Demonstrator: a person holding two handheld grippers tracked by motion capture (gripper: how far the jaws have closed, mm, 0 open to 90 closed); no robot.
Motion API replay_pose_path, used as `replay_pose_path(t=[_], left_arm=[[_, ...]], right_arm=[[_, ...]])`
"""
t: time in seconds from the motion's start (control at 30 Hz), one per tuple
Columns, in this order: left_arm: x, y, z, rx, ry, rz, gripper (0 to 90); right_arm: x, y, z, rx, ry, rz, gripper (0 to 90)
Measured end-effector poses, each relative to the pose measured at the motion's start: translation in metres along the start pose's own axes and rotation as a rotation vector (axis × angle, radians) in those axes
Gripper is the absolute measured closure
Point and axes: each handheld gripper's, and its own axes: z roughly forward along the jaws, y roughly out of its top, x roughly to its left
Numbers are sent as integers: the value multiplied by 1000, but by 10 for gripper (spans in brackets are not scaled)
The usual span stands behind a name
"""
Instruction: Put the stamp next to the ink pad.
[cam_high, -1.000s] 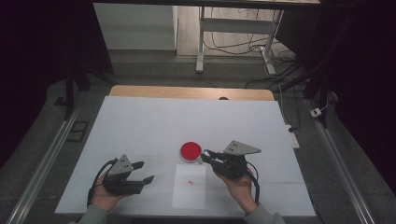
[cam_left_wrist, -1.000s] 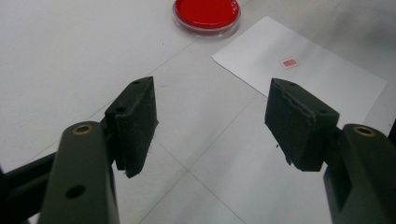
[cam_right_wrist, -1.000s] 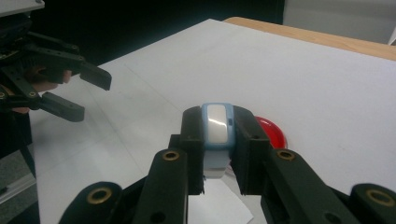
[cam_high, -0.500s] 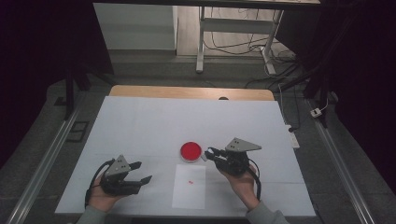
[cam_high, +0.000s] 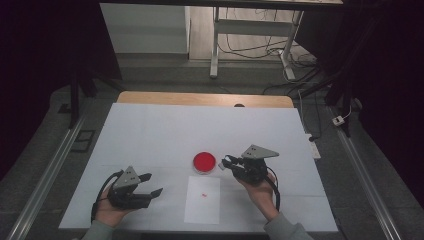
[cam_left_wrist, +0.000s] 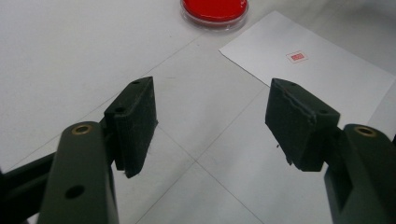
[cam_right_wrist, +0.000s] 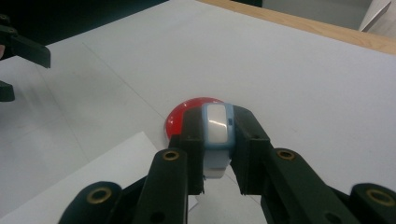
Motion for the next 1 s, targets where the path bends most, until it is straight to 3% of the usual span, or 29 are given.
replay_pose_path(t=[0.53,0.77,1.0], left_arm=[[0,-1,1,8,-2,1,338],[0,-1,2,9,-1,2,338],[0,-1,2,10,-1,3,338]], right_arm=[[-16,-8,9,66,-54,-6,750],[-21,-12,12,124,-96,-17,750],[-24,-17,19,189,-96,-18,748]])
